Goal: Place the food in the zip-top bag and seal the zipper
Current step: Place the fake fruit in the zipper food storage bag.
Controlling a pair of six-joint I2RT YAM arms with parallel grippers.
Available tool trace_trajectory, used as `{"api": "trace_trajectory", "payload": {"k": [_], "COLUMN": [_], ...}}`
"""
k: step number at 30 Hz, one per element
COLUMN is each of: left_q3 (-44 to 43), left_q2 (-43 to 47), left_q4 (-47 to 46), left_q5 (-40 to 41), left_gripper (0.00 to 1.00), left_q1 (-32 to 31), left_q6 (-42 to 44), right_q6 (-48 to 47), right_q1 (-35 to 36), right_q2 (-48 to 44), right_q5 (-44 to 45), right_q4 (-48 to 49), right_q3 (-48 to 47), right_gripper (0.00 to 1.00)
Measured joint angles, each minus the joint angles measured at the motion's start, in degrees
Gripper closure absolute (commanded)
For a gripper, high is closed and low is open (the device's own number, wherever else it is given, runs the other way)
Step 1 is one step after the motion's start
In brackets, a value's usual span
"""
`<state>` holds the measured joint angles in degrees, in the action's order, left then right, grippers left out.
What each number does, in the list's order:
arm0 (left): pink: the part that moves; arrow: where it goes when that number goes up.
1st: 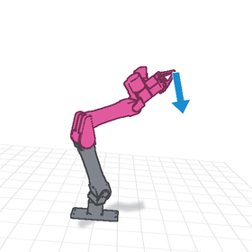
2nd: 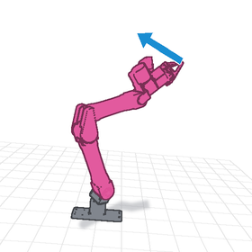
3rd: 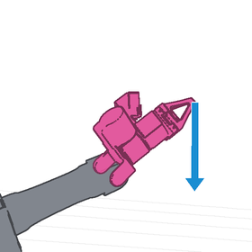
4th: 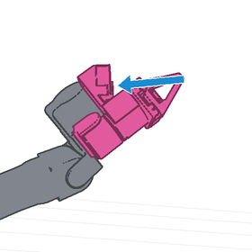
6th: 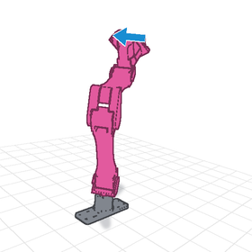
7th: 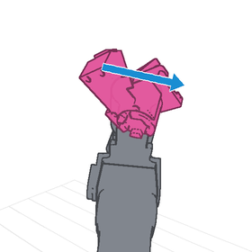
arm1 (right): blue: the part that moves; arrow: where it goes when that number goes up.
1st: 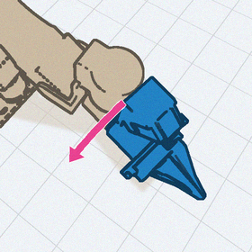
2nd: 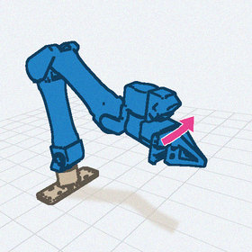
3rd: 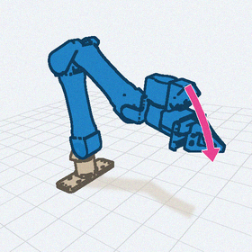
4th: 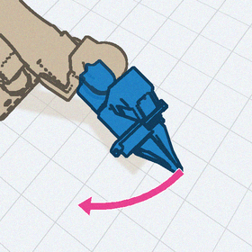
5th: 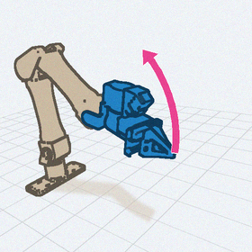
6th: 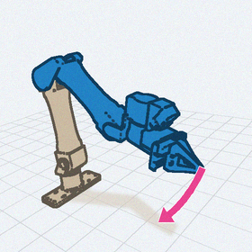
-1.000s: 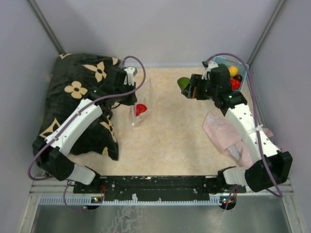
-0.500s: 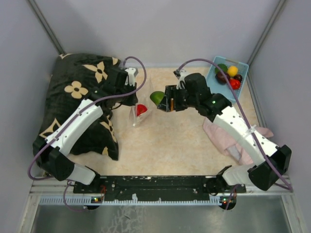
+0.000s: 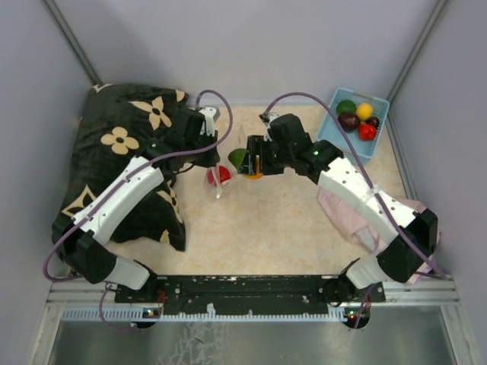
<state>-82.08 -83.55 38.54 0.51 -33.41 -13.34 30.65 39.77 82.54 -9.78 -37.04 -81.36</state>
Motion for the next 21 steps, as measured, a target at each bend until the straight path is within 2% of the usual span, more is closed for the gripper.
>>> {"api": "trace_trajectory", "payload": {"k": [8, 16, 21], "left_q3": [1.6, 1.7, 1.7], "left_q2": [0.0, -0.5, -0.8], "left_q4": [-1.6, -1.8, -1.7], "left_q5": [-0.3, -0.5, -0.8], "left_gripper": [1.0, 1.0, 1.0], "left_q1": [-1.9, -5.2, -5.5], "left_q6": [-1.0, -1.2, -1.2], "right_q6": [0.9, 1.1, 1.1], "right_q1": [0.0, 0.0, 0.0], "right_q2": [2.3, 5.2, 5.8], "right_q5": [6.8, 6.0, 5.8], "right_q4": [-3.5, -3.0, -2.8], "right_q3": [-2.4, -4.6, -4.6], "right_gripper": [0.85, 0.83, 0.77]}}
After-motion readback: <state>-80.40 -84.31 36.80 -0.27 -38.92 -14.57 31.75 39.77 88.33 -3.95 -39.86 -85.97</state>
